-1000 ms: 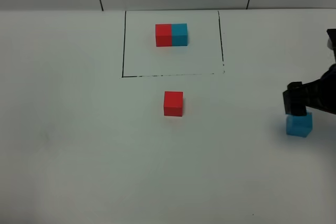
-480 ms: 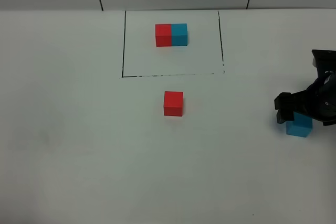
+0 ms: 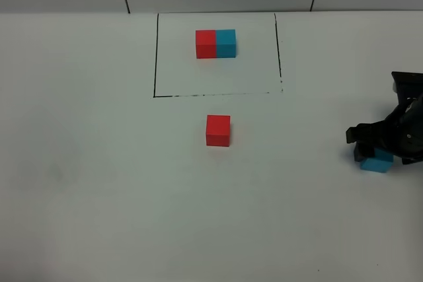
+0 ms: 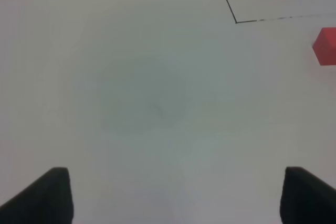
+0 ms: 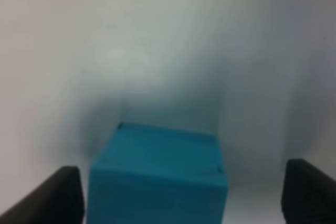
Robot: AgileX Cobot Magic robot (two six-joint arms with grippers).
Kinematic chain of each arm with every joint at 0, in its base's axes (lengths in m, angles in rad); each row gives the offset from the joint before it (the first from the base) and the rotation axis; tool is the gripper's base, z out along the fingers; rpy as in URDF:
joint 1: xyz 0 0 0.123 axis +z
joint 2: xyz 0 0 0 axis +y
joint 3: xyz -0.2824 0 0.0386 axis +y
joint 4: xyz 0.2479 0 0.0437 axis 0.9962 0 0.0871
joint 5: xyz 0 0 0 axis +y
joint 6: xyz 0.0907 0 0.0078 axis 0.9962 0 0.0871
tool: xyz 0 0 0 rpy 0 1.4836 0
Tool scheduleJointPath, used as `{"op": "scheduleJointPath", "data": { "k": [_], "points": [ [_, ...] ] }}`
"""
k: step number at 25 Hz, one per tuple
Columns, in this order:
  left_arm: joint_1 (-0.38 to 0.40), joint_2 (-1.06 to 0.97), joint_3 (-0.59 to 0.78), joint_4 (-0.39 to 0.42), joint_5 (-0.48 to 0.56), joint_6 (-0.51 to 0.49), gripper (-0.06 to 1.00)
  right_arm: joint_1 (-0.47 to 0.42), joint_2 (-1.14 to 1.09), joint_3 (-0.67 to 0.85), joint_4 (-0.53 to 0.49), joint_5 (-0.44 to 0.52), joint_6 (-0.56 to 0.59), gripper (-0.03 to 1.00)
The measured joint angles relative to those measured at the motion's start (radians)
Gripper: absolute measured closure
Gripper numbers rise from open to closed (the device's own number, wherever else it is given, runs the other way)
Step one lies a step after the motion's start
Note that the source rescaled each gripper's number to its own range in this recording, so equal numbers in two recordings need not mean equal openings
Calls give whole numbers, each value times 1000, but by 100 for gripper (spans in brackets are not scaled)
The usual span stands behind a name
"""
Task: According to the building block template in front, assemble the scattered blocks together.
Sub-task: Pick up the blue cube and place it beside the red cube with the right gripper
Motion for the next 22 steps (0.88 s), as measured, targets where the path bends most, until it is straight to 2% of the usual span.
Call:
{"op": "scheduleJointPath", "data": {
  "k": [1,3,4,7,9,11,14,16,19,22],
  "points": [
    [0,0,0,0,0,0,25,0,1,0,0,-1,0,61],
    [0,0,0,0,0,0,25,0,1,0,0,-2,0,88],
    [0,0,0,0,0,0,25,0,1,0,1,-1,0,97],
    [0,0,0,0,0,0,26,3,1,-26,0,38,-31,95],
    [0,0,0,0,0,0,26,30,-8,-74,-15,93,-135,95],
    [0,0,0,0,0,0,26,89,-14,-135,-47,174,-315,95],
    [0,0,0,0,0,0,26,193,-4,-216,-87,294,-683,95],
    [0,0,0,0,0,0,26,251,23,-273,-98,330,-827,95],
    [0,0,0,0,0,0,26,315,99,-364,-98,357,-951,95],
    [0,0,0,0,0,0,26,367,173,-459,-98,386,-1007,95]
  ]
}}
